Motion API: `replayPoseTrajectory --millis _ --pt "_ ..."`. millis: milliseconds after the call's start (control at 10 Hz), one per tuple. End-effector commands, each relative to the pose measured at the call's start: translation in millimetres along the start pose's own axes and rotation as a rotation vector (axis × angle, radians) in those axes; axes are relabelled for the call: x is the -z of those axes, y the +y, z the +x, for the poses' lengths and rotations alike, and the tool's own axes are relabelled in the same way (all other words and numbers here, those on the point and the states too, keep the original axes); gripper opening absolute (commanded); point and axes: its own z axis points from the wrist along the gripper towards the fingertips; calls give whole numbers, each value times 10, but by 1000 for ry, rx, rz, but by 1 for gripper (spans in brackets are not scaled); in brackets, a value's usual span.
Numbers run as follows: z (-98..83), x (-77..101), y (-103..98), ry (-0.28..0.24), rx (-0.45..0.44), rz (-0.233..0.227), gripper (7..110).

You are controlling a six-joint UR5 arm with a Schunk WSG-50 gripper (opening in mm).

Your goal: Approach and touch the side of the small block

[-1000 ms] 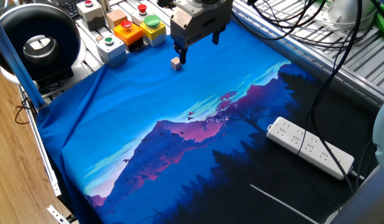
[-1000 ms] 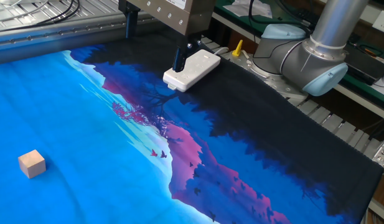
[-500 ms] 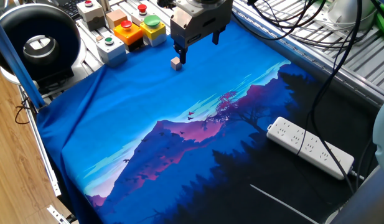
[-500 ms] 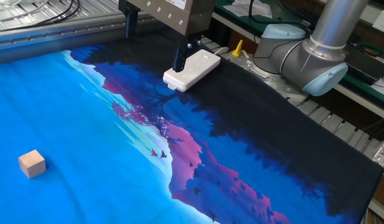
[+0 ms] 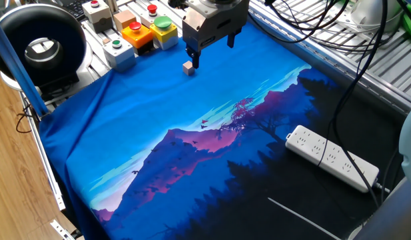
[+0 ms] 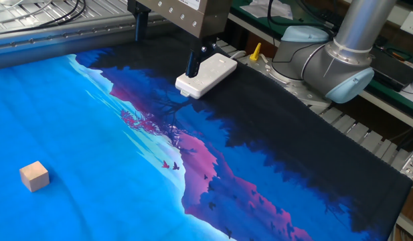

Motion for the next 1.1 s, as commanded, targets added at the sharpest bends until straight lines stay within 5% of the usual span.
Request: replayPoseTrajectory --millis 0,100,700,1000 --pt "70 0 162 32 -26 -53 107" --pt "57 5 156 32 -31 -43 7" --pt "27 12 148 28 -59 -39 7" --pt "-235 63 212 -61 -98 -30 7"
